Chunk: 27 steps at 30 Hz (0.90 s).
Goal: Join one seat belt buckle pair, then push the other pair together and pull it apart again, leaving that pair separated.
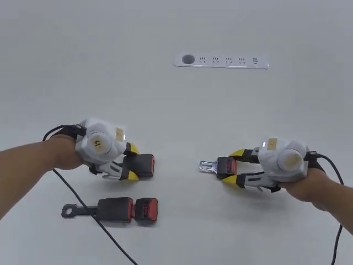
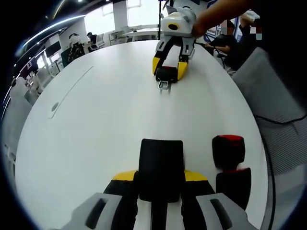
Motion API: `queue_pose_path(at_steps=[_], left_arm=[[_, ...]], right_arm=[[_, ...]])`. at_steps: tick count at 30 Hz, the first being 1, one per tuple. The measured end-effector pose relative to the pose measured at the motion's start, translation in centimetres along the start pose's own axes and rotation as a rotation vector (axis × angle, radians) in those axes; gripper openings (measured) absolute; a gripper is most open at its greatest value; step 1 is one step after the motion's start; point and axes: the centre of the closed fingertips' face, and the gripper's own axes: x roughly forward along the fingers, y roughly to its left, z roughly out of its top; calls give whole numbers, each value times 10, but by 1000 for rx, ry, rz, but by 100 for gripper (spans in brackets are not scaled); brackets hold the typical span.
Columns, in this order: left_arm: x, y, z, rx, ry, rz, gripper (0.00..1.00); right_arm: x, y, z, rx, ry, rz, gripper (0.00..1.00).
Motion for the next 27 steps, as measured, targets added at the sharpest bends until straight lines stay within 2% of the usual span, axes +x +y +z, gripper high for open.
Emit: queue_pose_path(at_steps=[12,18,20,22,24,25,27], left_arm=[[0,0,-2,-10,-5,-2,36],[0,-1,-2,-10,-1,-1,36],[0,-2,0,-23,14,-1,36],[0,-4,0,-23,42,1,37],[-2,-3,-1,-6,93,20,40],[-6,-3,-6,8,130,19,44],[-11,-1,3,-6,104,46,56]], right_arm=[[-22,-12,-23,16,7,-18,37],[-25,-12,-21,7,6,-16,38],[-26,-10,-21,11,8,-16,41],[-27,-10,-23,31,17,-38,48],[-31,-12,-20,67,-14,-77,59],[-34,-15,-16,84,-35,-111,61],[-43,-19,-16,133,-49,-170,68]])
